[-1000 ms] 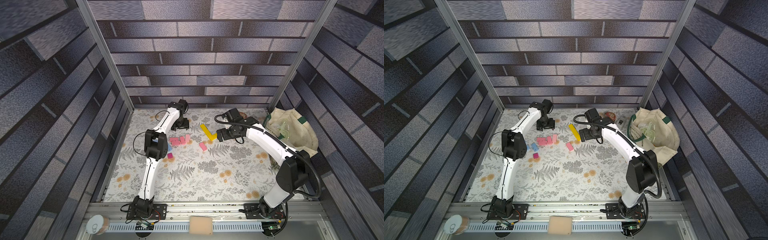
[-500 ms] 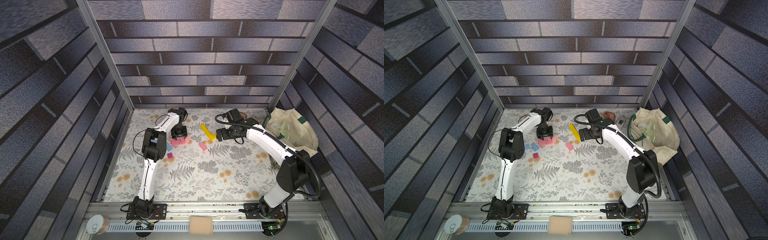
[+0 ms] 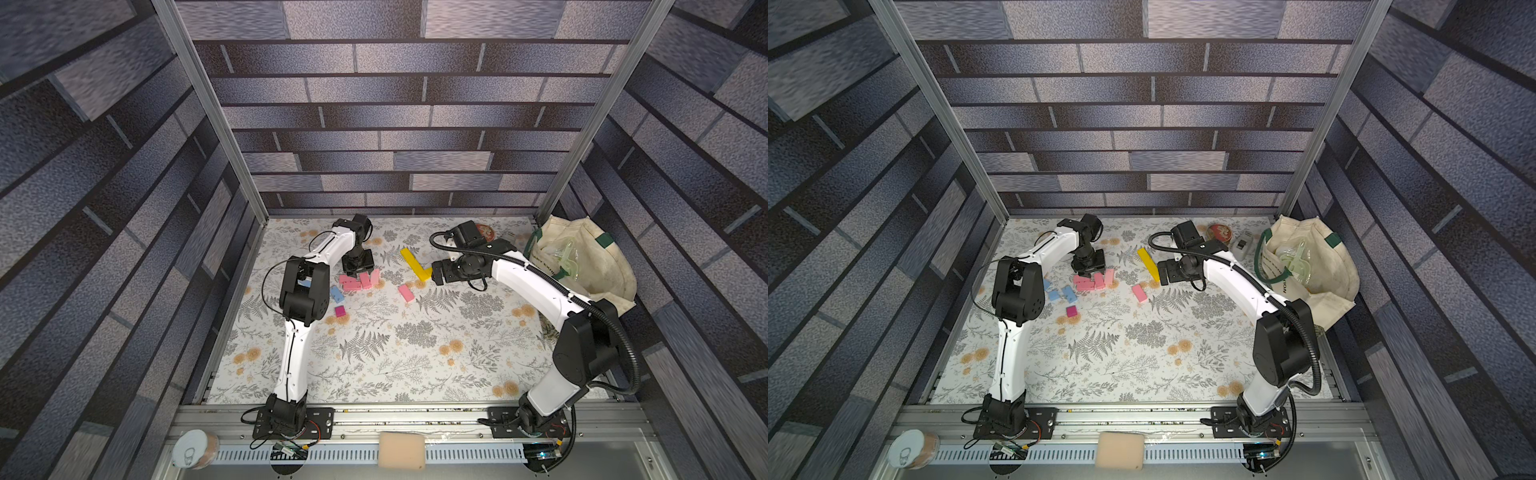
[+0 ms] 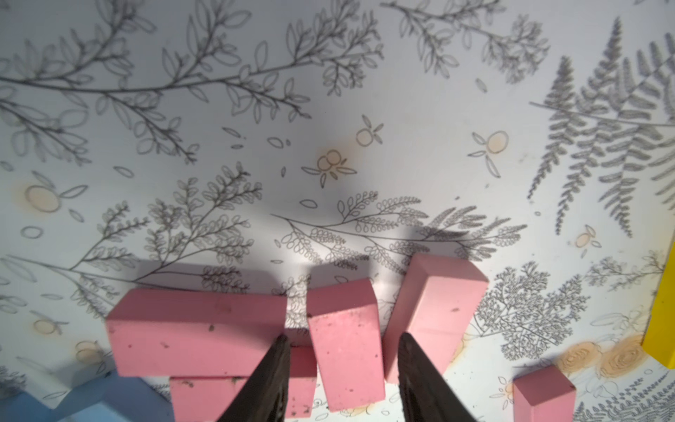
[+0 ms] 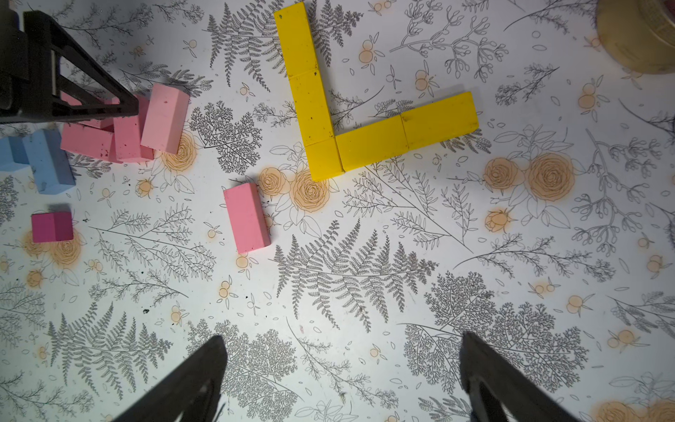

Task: Assemble the letter v with building blocks
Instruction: Pick up the building block from the center of the board.

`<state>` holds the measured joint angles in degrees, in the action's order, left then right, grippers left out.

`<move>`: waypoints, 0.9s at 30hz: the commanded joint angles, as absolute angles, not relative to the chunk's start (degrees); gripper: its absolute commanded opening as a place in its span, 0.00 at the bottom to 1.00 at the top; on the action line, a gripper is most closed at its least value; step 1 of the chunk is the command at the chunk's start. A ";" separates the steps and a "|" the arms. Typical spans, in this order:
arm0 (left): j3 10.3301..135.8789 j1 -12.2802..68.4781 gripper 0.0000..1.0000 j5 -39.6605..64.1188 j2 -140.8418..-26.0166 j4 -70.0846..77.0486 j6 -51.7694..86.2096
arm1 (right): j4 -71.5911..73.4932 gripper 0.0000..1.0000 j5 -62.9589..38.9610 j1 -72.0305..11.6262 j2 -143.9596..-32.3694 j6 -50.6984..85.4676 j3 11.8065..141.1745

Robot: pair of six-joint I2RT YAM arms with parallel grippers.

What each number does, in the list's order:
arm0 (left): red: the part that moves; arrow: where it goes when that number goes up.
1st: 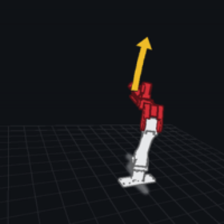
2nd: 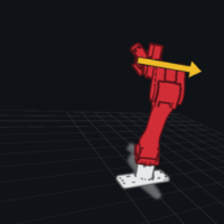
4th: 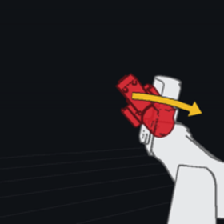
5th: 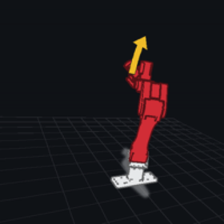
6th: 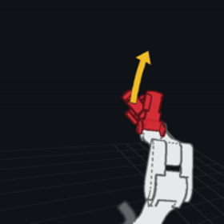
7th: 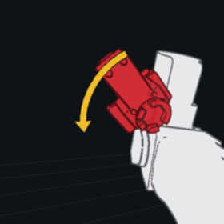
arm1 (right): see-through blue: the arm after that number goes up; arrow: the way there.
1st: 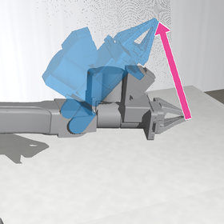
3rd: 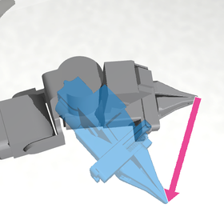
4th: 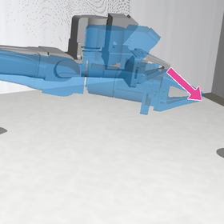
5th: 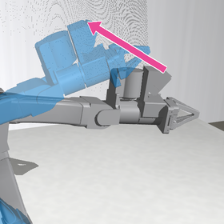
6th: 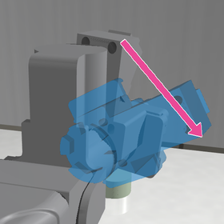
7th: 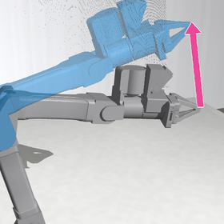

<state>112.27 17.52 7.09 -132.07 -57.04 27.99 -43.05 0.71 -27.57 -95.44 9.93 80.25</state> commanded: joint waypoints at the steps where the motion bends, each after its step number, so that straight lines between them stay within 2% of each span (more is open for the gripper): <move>1: 112.46 17.93 0.49 7.76 -134.52 -56.93 29.70 | -42.64 1.00 0.70 -27.35 -93.82 10.49 79.02; 11: 113.87 18.16 0.44 5.24 -136.93 -58.50 29.25 | -42.17 1.00 0.84 -27.35 -93.19 10.70 78.09; 18: 108.11 17.47 0.44 1.43 -132.04 -56.74 27.01 | -42.12 1.00 0.06 -27.34 -93.84 11.15 78.05; 27: 100.29 18.37 0.46 2.36 -126.81 -52.60 24.62 | -42.08 1.00 -0.87 -27.33 -94.04 12.02 78.54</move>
